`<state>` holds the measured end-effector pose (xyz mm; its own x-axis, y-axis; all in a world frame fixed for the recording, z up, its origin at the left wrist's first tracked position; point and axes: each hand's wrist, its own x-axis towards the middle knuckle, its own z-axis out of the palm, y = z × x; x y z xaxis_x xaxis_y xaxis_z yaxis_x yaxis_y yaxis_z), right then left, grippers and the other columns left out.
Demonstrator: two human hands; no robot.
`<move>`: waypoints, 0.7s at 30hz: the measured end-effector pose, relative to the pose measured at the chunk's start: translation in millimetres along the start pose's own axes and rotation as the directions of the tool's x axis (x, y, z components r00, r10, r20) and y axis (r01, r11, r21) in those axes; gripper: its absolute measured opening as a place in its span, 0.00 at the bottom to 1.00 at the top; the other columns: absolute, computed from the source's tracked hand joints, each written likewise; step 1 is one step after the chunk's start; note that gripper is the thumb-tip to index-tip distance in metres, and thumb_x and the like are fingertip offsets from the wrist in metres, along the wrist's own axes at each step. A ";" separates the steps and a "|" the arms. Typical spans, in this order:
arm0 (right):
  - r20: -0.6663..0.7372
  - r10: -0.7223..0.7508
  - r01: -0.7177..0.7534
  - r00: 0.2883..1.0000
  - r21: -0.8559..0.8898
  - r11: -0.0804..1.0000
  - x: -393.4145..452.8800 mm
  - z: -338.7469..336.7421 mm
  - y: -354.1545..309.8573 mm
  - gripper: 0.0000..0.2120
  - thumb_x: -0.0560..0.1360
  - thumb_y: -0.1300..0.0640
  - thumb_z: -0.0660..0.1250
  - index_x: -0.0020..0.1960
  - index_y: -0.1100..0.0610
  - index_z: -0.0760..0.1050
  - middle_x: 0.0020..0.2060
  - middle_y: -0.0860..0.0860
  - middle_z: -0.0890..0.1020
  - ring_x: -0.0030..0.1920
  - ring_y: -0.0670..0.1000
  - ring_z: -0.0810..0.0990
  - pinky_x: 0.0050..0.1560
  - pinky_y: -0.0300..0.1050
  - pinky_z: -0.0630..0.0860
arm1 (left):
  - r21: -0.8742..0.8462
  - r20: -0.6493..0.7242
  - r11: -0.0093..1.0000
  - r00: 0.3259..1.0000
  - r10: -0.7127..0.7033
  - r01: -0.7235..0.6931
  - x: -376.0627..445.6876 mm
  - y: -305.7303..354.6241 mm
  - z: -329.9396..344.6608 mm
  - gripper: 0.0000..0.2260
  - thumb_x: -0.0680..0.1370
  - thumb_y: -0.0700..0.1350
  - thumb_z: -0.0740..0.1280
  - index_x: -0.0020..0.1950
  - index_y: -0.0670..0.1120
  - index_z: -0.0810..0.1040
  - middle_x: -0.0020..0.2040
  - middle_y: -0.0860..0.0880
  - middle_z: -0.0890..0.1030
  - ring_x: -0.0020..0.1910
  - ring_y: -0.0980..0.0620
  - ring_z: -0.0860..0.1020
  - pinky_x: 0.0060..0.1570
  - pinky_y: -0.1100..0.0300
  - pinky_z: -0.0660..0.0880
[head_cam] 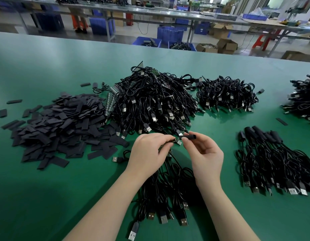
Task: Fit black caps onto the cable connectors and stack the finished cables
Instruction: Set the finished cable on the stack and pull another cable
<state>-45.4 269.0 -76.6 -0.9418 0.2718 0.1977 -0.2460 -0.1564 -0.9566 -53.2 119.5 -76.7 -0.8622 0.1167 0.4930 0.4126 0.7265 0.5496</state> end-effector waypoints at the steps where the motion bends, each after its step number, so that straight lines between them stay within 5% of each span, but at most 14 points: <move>1: 0.003 -0.008 0.008 1.000 -0.010 1.000 0.0 0.2 0.3 0.10 0.73 0.68 0.73 0.48 0.55 0.84 0.45 0.51 0.87 0.48 0.49 0.86 0.49 0.34 0.79 | -0.002 -0.005 1.000 1.000 -0.003 0.003 0.1 -0.3 -0.2 0.09 0.78 0.46 0.69 0.56 0.51 0.83 0.51 0.57 0.84 0.51 0.57 0.81 0.60 0.55 0.71; 10: 0.067 -0.016 0.019 0.998 -0.056 0.998 1.7 -2.7 -1.0 0.12 0.74 0.68 0.73 0.51 0.53 0.83 0.46 0.49 0.87 0.50 0.48 0.86 0.50 0.35 0.79 | -0.148 0.025 0.982 0.993 -0.113 0.116 1.8 -1.2 -1.1 0.09 0.78 0.47 0.69 0.58 0.52 0.83 0.53 0.58 0.83 0.54 0.60 0.79 0.61 0.49 0.73; 21: 0.134 0.094 -0.086 0.987 -0.062 0.994 3.6 -3.4 1.7 0.12 0.74 0.66 0.73 0.52 0.51 0.84 0.43 0.50 0.86 0.46 0.49 0.85 0.50 0.41 0.81 | -0.108 0.026 0.994 1.000 -0.001 0.003 2.2 0.8 -4.1 0.11 0.77 0.47 0.70 0.59 0.52 0.83 0.50 0.57 0.84 0.51 0.59 0.80 0.57 0.49 0.74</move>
<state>-48.4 273.0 -78.2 -0.9829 0.1265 0.1339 -0.1492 -0.1206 -0.9814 -53.5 117.5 -72.4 -0.8697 0.1336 0.4752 0.4391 0.6493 0.6210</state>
